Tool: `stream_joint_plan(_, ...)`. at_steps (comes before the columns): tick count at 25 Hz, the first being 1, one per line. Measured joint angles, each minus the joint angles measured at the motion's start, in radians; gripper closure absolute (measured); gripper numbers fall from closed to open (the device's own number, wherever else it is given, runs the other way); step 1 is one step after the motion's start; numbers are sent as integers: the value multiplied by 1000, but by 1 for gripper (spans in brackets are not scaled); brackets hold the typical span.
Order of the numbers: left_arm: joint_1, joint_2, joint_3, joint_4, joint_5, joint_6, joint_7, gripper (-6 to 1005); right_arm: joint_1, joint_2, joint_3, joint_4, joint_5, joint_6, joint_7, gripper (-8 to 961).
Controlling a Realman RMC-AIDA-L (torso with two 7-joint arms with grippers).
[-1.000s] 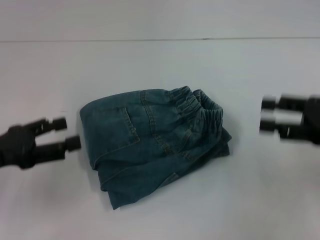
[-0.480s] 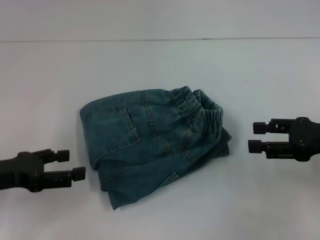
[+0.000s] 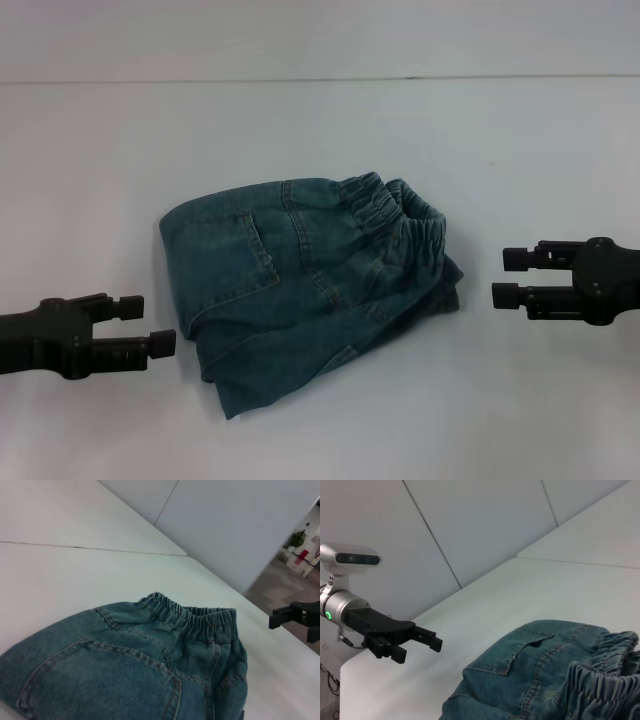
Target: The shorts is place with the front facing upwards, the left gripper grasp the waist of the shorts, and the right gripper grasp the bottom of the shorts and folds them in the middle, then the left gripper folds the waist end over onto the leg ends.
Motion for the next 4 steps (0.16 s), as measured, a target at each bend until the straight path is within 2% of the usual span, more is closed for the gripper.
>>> stream_joint_plan(4,-3,0,0,0,0,3,-2,66,0,2,0,-1,-1,2,0,218)
